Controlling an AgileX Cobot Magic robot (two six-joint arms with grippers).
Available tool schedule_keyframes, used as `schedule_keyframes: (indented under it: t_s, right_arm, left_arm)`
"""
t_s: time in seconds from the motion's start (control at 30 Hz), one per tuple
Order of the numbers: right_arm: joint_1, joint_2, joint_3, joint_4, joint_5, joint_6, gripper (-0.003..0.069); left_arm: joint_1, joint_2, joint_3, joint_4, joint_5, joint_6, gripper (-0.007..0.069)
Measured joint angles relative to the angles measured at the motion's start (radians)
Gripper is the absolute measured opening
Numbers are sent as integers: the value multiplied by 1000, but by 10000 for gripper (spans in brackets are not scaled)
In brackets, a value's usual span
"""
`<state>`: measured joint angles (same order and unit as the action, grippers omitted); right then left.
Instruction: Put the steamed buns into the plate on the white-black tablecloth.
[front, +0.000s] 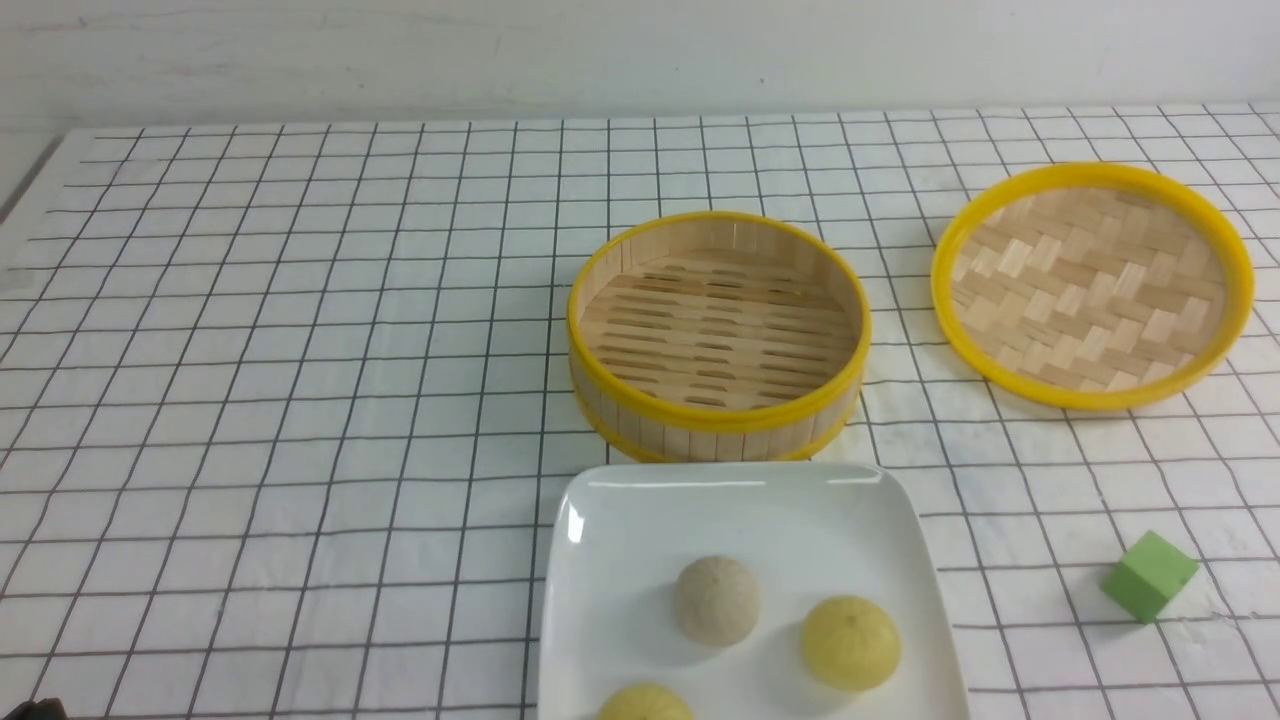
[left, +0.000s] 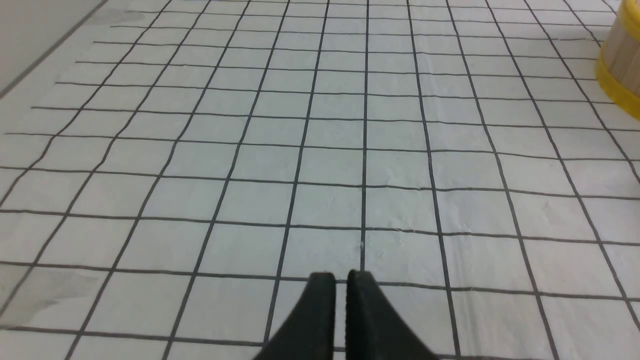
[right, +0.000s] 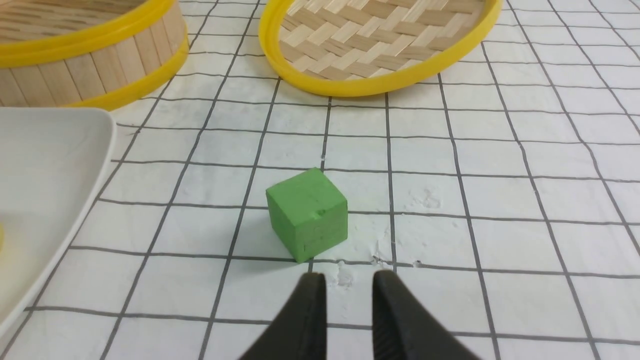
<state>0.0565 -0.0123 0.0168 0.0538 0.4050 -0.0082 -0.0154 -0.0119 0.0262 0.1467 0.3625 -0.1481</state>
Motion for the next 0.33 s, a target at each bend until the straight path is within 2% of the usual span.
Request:
schedule_keyframes:
  t_s: [0.33]
  right_arm:
    - [0,0,0,0,0,0,176]
  left_arm:
    - [0,0,0,0,0,0,79]
